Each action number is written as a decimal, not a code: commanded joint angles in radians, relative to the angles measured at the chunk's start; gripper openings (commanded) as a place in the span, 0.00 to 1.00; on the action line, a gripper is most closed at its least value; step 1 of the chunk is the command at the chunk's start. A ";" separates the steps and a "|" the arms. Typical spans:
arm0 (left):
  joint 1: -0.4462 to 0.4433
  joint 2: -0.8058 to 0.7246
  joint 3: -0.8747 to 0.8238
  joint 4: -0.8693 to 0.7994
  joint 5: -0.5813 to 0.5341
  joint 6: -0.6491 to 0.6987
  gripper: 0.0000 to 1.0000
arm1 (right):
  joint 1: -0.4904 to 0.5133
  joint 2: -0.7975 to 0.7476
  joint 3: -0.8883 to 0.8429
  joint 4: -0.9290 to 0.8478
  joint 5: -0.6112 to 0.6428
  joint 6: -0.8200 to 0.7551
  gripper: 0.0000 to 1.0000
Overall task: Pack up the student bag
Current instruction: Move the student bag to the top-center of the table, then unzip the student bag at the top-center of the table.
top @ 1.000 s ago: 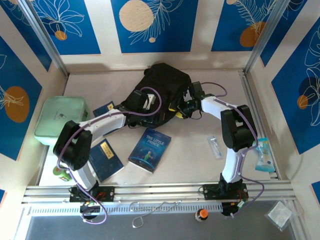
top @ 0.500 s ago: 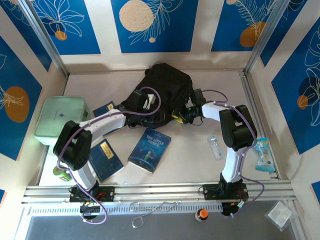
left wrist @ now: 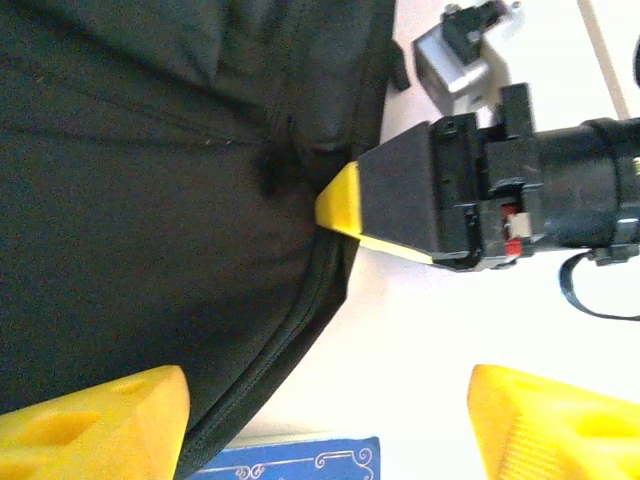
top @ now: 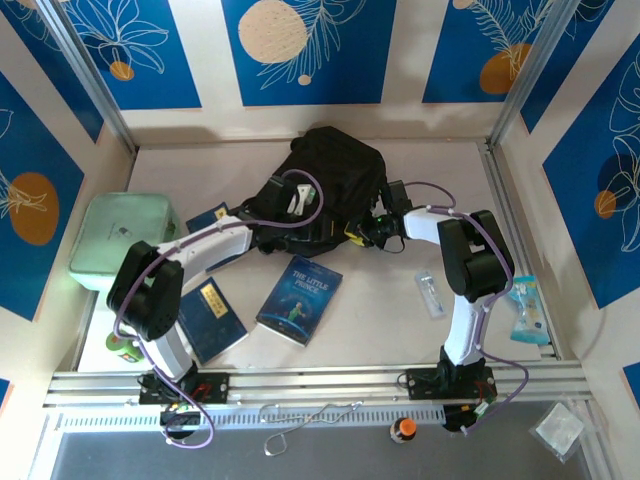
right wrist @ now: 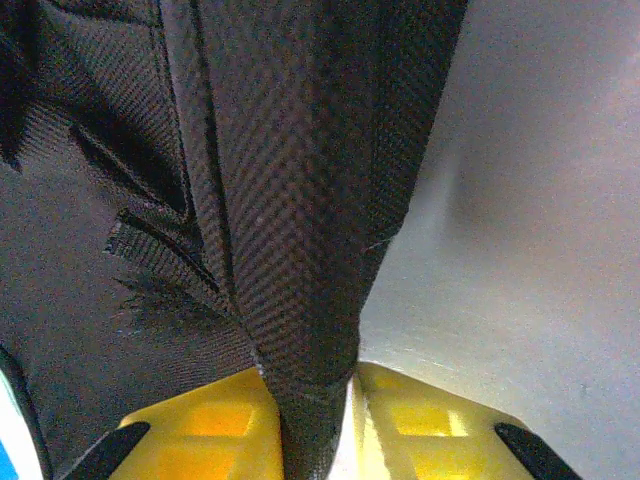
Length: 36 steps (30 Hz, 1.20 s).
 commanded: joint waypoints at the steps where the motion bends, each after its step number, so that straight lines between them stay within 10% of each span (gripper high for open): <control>1: -0.024 0.052 0.054 0.027 0.057 -0.053 0.66 | -0.006 -0.001 -0.049 -0.030 0.004 0.007 0.17; 12: -0.030 0.195 0.126 0.030 -0.009 -0.218 0.45 | 0.071 -0.092 -0.211 0.209 -0.089 0.101 0.17; 23: -0.031 0.244 0.138 0.059 -0.002 -0.321 0.42 | -0.029 -0.299 -0.260 0.178 -0.043 0.052 0.49; 36: -0.032 0.191 0.075 0.050 0.025 -0.366 0.43 | -0.061 -0.136 -0.161 0.075 -0.047 0.022 0.34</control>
